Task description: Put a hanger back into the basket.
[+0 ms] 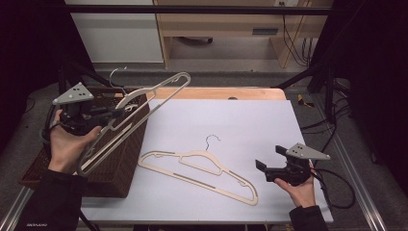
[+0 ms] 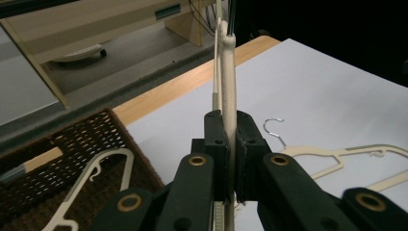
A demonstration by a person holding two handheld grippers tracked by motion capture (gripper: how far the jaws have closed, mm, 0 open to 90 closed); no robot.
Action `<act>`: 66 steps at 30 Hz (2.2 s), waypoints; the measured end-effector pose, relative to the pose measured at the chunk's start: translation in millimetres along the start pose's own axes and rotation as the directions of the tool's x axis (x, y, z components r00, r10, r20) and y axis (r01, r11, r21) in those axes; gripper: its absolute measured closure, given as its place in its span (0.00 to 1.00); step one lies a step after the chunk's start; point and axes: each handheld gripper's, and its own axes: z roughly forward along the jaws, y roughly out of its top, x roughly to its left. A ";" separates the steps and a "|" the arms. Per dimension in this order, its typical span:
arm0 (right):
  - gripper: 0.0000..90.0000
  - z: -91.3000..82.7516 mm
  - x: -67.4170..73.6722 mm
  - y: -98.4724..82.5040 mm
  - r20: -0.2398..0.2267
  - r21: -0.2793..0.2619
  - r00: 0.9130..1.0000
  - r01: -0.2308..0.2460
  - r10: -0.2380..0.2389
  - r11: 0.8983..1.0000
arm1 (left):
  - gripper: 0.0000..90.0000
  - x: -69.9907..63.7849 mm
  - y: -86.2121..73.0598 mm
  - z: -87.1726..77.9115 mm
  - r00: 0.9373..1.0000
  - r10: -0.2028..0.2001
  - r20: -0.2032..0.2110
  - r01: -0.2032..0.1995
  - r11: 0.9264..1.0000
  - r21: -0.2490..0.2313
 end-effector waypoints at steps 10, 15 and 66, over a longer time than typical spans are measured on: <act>0.07 0.8 -0.2 -0.1 -0.007 0.005 1.000 0.001 -0.001 1.000 | 0.96 41.2 -13.5 -9.8 0.998 -0.021 -0.062 0.023 1.000 0.021; 0.07 2.2 0.2 -0.3 -0.006 0.008 1.000 -0.002 0.002 1.000 | 0.96 59.8 -19.9 -19.4 0.996 -0.027 -0.087 0.030 0.999 0.029; 0.06 11.3 3.0 -3.4 -0.012 0.048 1.000 0.000 0.001 0.999 | 0.91 119.5 -136.9 9.0 0.950 -0.236 -0.207 0.289 0.914 0.284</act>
